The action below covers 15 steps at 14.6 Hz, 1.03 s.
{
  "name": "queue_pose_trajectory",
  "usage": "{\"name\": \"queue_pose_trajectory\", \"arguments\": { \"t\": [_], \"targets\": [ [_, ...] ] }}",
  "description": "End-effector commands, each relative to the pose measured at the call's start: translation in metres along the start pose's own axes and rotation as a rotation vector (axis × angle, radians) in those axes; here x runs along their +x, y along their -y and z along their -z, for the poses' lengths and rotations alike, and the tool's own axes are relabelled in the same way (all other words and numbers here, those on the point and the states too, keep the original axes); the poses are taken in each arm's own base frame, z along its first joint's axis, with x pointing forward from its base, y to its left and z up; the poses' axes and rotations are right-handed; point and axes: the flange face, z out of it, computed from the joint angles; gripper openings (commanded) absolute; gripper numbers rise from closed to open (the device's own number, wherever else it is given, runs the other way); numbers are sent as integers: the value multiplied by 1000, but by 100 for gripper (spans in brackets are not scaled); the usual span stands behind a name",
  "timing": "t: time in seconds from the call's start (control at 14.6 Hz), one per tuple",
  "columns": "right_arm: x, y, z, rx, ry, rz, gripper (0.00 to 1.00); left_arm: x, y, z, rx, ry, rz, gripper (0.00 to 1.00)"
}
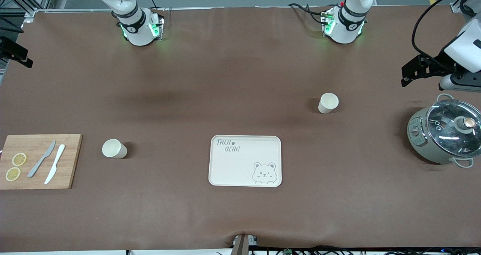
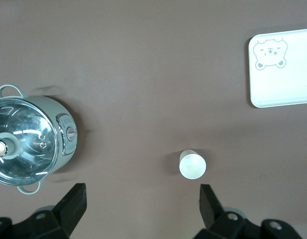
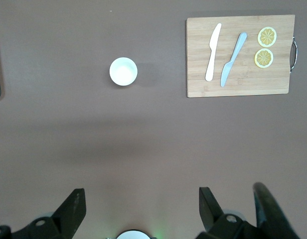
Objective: Place white IKEA cup upright on tray with both arms
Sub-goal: 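Reach the left gripper to the pot-side cup while the right gripper reaches the board-side cup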
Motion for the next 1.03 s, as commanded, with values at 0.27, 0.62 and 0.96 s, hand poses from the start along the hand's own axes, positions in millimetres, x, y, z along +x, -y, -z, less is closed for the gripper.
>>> {"name": "queue_pose_trajectory", "arguments": {
  "t": [0.27,0.62,0.96],
  "targets": [
    [-3,-3,5,-13,-3,-15,100,-1,-8,-18,-35,49,0,100],
    [-2,7,9,3,-15,-12,100,-8,-19,-71,-33,80,-14,100],
    [13,51,-2,-10,-13,35,100,-17,-35,-127,-30,49,-28,100]
  ]
}}
